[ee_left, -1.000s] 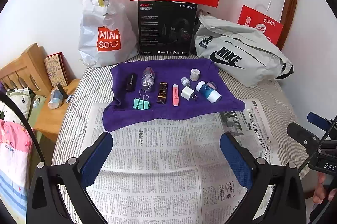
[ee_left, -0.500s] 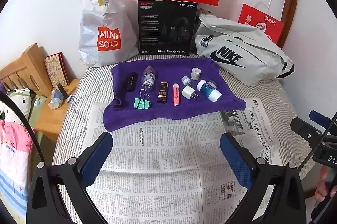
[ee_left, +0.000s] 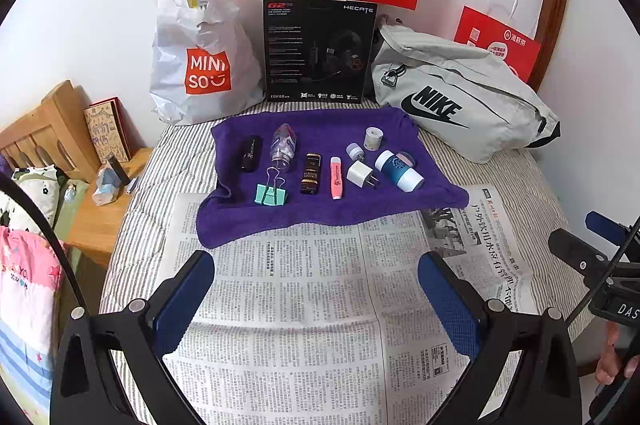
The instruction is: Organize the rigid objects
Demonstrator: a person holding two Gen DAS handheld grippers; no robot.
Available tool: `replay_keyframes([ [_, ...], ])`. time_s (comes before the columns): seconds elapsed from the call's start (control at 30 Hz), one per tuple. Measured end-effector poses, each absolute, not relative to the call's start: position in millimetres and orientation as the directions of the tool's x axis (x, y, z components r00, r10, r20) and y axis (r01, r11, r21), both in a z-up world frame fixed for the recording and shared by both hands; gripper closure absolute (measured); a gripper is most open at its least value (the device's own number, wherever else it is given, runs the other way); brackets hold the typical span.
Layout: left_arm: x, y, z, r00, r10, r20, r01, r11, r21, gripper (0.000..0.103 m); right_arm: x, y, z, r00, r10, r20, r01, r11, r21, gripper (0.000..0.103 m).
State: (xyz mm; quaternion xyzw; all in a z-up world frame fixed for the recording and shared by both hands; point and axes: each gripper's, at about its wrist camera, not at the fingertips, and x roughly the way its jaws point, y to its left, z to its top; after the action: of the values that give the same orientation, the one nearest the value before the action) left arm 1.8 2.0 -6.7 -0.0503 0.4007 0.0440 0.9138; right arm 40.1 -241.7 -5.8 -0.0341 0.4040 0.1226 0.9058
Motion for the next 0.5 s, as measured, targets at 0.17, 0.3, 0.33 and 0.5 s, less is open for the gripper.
replay_keyframes([
  [0.17,2.6,1.2,-7.0,0.673,0.042,-0.739,-0.123,0.991,-0.056,0.0,40.1,-239.9,-6.9,0.635,0.197,-0.747,-0.259,0.965,0.033,0.0],
  [0.3,3.1,1.4,-7.5,0.67,0.037,-0.741,-0.12,0.991,-0.059,0.0,40.0,-238.0,-7.2,0.634,0.194,-0.749,-0.264,0.964,0.027,0.0],
  [0.33,3.4,1.6,-7.5,0.67,0.034,-0.741,-0.117,0.991,-0.06,0.0,40.3,-237.5,-7.1,0.633,0.195,-0.749,-0.265,0.964,0.026,0.0],
  [0.5,3.0,1.4,-6.7,0.671,0.034,-0.74,-0.116,0.992,-0.059,0.0,39.8,-236.2,-6.6,0.636,0.195,-0.747,-0.267,0.963,0.024,0.0],
])
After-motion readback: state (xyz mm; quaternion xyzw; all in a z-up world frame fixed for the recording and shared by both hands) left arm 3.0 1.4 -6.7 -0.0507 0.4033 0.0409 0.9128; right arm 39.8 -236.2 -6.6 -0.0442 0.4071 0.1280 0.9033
